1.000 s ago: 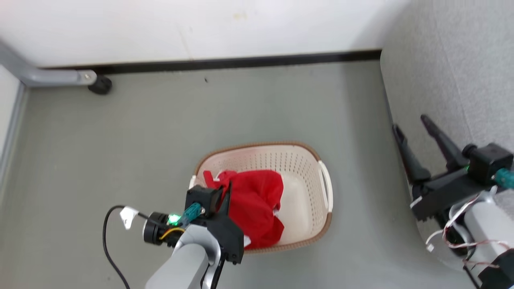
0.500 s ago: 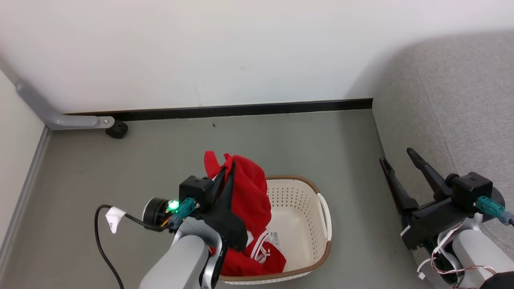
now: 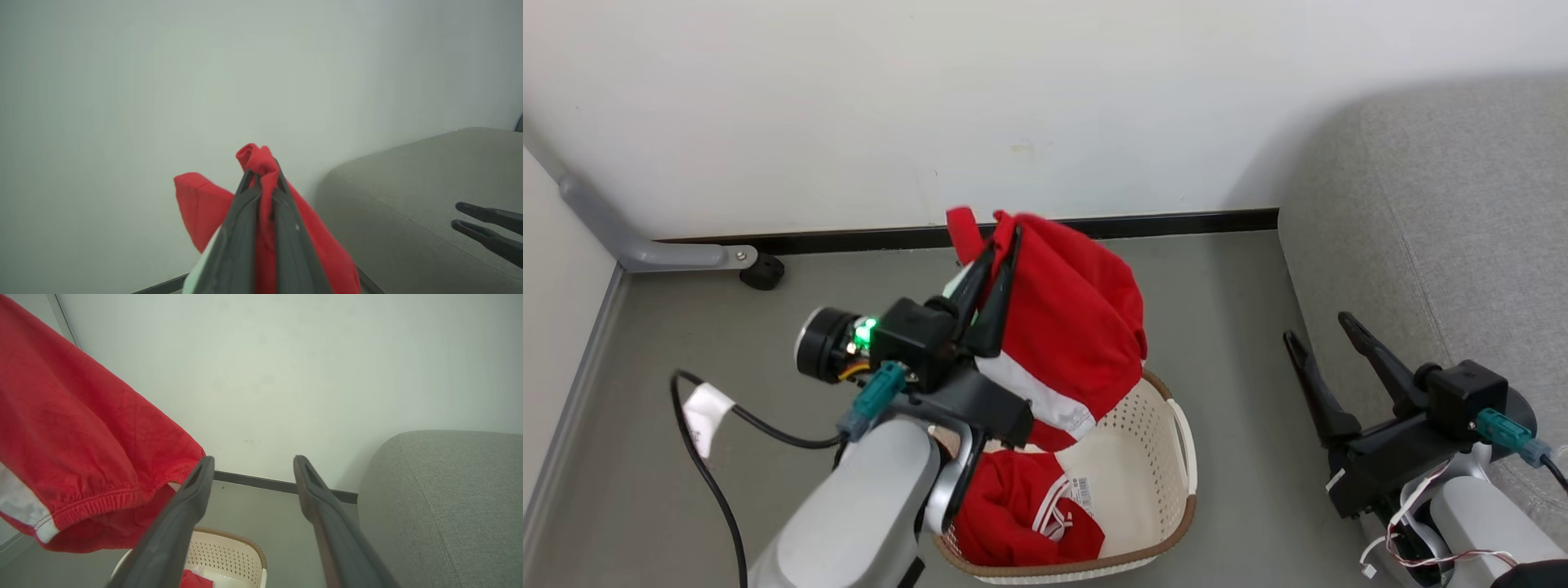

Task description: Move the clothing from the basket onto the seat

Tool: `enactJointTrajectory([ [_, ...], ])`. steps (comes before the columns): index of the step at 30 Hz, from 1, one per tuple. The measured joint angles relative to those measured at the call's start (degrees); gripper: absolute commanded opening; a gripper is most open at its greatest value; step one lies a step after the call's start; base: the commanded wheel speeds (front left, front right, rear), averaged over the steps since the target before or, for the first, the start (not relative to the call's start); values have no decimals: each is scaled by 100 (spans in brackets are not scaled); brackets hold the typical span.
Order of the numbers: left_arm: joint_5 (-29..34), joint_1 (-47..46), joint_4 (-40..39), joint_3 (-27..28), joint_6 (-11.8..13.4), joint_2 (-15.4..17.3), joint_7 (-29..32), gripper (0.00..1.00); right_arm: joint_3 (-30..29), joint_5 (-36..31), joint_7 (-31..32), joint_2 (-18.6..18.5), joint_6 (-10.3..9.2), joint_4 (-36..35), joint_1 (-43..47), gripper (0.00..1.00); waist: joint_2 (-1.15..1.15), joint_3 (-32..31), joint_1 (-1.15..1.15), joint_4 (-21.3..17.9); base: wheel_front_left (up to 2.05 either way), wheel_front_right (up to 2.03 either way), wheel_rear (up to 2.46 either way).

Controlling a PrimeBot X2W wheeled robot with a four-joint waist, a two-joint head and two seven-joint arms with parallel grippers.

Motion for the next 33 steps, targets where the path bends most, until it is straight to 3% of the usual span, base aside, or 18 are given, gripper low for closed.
enactJointTrajectory([
  [6, 112, -166, -535, 110, -48, 86, -1, 0, 30, -63, -1, 42, 0, -27, 31, 100, 0, 46, 0, -2, 0, 0, 0],
  [18, 290, -269, -761, 172, -49, 91, -2, 0, 181, -100, -1, 20, 0, -419, -134, 100, 1, 247, 0, 3, 0, 0, 0],
  [25, 321, -377, -704, 189, -52, -54, -2, 0, 1135, -108, -1, -9, 0, -1013, -646, 100, 1, 321, 0, 33, 0, 0, 0],
  [33, 374, -528, -690, 11, -154, -260, -2, 0, 1911, -149, -1, -200, 0, -1055, -1065, 100, 1, 363, 0, 160, 0, 0, 0],
])
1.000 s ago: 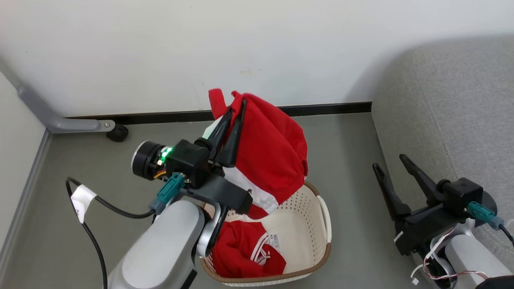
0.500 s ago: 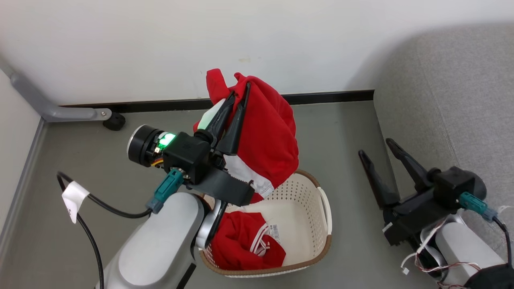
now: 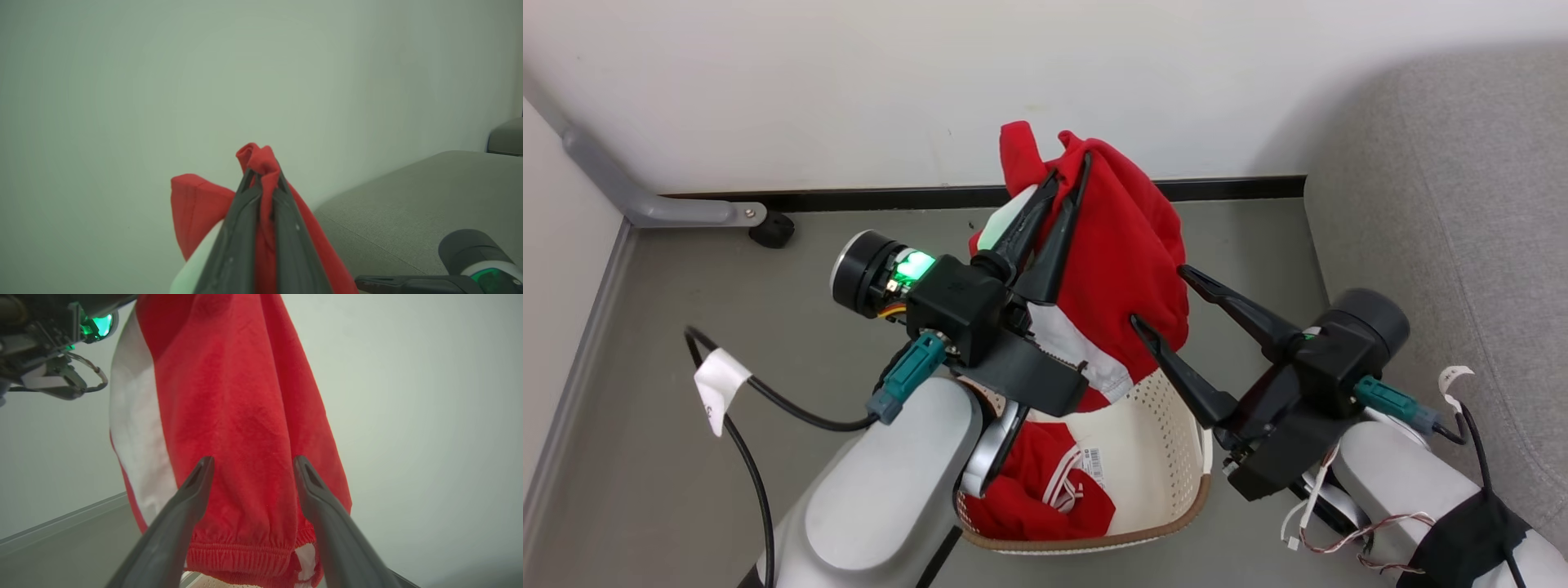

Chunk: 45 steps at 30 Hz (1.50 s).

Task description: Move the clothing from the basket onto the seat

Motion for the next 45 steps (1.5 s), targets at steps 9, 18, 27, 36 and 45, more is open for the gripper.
enactJointTrajectory([
  [9, 43, -73, -24, -181, -100, -127, 0, 0, 379, -48, 0, -63, 1, 406, -508, 100, 0, 91, 0, 214, 0, 0, 0],
  [18, 40, -68, 22, -220, -146, -174, 0, 0, 478, 170, 0, 179, 1, 862, -782, 0, 0, 197, 0, 376, 0, 0, 0],
  [27, 23, 100, 89, -34, -131, -189, 0, 93, 220, 537, 0, 180, 1, 692, -797, 0, 0, 226, 0, 356, 0, 0, 0],
  [36, 36, 338, 338, 203, -83, -183, -19, 100, 11, 756, 0, 112, 1, 502, -881, 0, 0, 241, 0, 126, 0, 0, 0],
  [45, 48, 549, 543, 316, -40, -185, -19, 100, -179, 820, 0, 15, 1, 492, -887, 0, 0, 224, 0, -88, 0, 0, 0],
])
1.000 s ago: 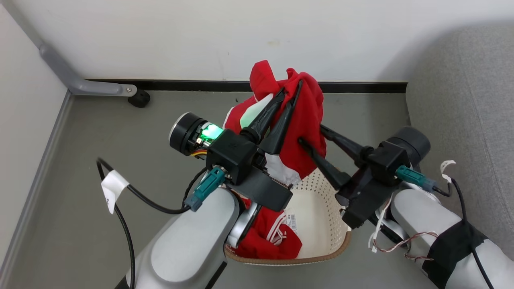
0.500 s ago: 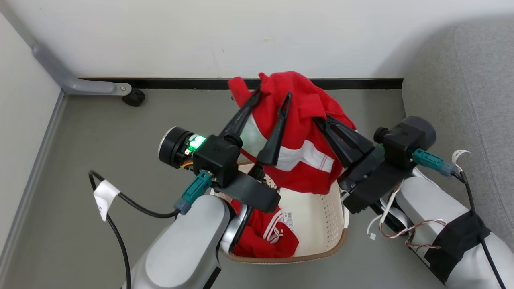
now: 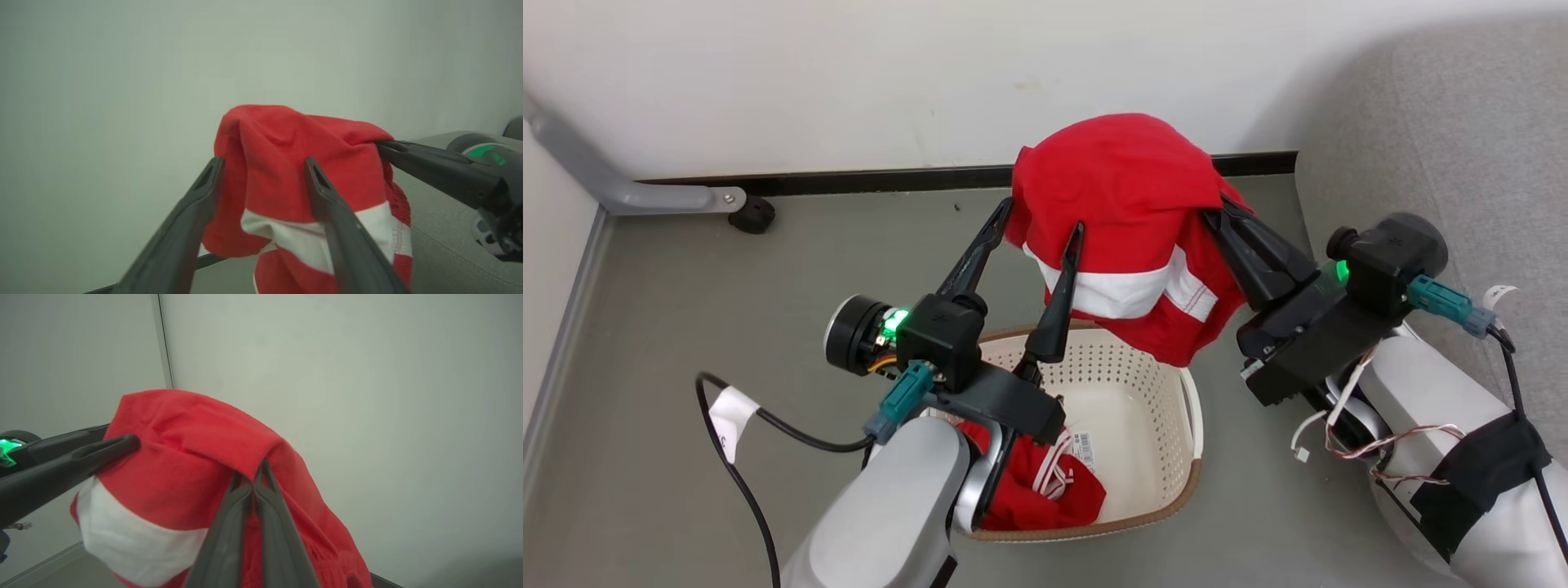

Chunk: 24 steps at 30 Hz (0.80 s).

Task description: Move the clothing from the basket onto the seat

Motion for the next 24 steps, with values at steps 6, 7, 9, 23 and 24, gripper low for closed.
enactJointTrajectory([
  [6, 0, 135, 59, 94, -1, -2, 0, 100, -4, 42, 0, 0, 0, 1, 2, 0, 0, -39, 0, -147, 0, 0, 0],
  [7, 0, 162, 60, 109, -1, -4, 0, 100, -7, 42, 0, 1, 0, 0, 5, 0, 0, -48, 0, -175, 0, 0, 0],
  [9, 0, 211, 62, 134, -2, -5, 0, 100, -24, 42, 0, 5, 0, 1, 15, 0, 0, -66, 0, -233, 0, 0, 0],
  [23, 52, 394, 69, 379, -54, -10, 0, 100, -126, 42, 0, 97, 0, 12, 36, 0, -1, -173, 0, -809, 0, 0, 0],
  [24, 52, 417, 71, 392, -59, -10, 0, 100, -145, 42, 0, 98, 0, 12, 41, 0, -1, -180, 0, -865, 0, 0, 0],
])
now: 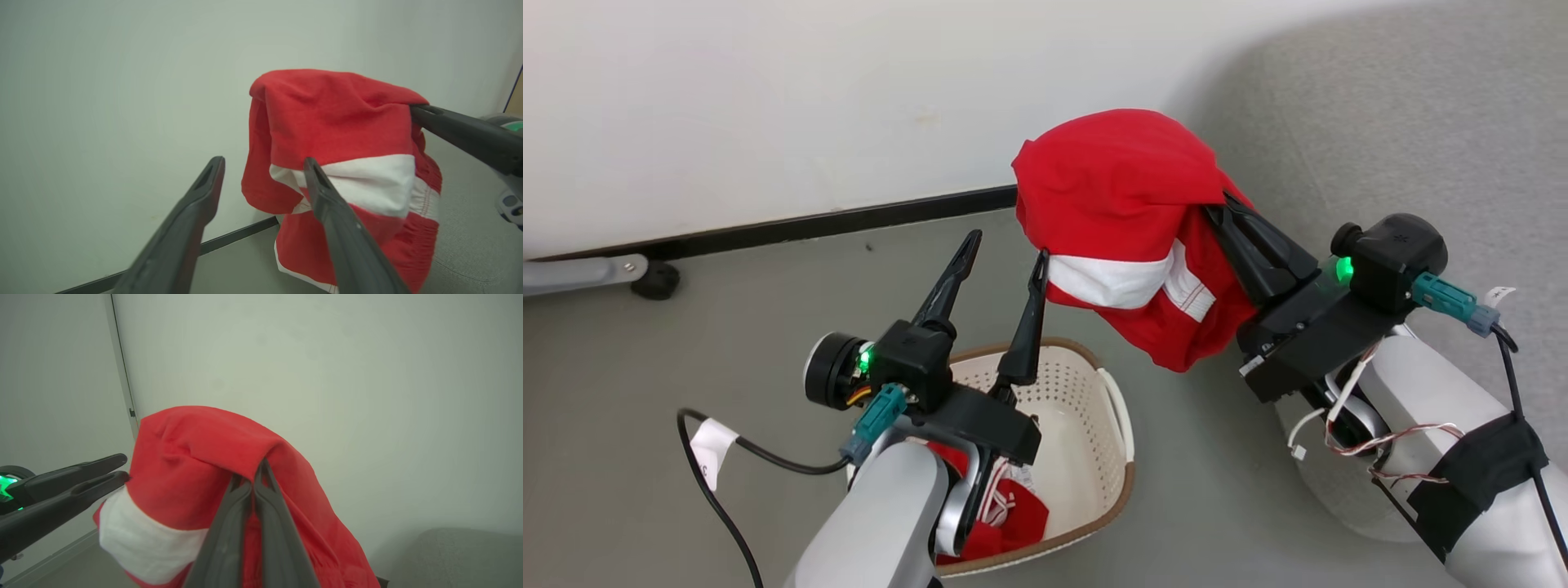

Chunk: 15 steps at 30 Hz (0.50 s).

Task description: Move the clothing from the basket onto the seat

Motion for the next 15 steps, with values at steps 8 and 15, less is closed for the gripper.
enactJointTrajectory([
  [8, 9, 48, 11, 100, -78, -5, 0, 100, -36, -1, 0, 70, 0, 18, 12, 0, 0, -52, 0, -506, 0, 0, 0],
  [15, 42, 54, 37, 113, -147, -20, 0, 100, -92, 0, 0, 90, 0, 53, 120, 0, 0, -105, -1, -1002, 0, 0, 0],
])
